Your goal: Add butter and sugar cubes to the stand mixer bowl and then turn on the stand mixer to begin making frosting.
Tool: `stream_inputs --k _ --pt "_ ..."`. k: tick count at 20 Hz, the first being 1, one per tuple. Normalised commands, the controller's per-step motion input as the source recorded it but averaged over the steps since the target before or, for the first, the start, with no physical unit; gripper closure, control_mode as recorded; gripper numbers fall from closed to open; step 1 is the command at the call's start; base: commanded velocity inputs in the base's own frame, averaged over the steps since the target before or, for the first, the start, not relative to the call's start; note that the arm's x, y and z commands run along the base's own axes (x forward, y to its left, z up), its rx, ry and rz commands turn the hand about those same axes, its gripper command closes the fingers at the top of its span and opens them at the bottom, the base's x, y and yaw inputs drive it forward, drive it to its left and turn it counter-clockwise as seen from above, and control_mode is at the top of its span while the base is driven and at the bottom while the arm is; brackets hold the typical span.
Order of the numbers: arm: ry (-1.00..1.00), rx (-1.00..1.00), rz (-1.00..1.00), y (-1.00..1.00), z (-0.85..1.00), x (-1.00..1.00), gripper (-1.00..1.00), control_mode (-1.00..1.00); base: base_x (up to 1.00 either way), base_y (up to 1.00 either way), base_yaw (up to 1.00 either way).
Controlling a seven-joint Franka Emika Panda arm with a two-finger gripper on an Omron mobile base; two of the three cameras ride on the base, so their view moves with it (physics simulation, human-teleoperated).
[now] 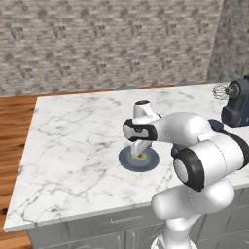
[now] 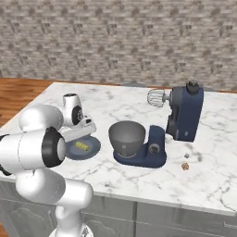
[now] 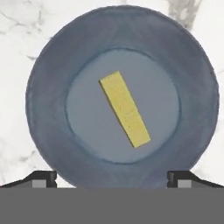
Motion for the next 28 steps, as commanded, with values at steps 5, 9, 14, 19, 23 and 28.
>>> stream_inputs --k 5,9,14,19,23,28 --pt "0.00 0.00 0.17 0.05 -0.34 0.10 -1.00 -1.00 0.00 0.00 0.00" --pt "0.00 0.00 0.16 0.00 -0.22 0.20 -1.00 -1.00 0.00 0.00 0.00" --pt "0.00 0.02 0.15 0.00 -0.11 0.19 -1.00 -1.00 0.00 0.00 0.00" --pt "0.00 0.00 0.13 0.00 -0.19 0.14 -1.00 -1.00 0.00 0.00 0.00" --pt "0.00 0.00 0.13 0.00 -0.24 0.02 -1.00 -1.00 0.00 0.00 0.00" --pt "0.00 0.00 0.11 0.02 -0.30 0.00 1.00 -1.00 0.00 0.00 0.00"
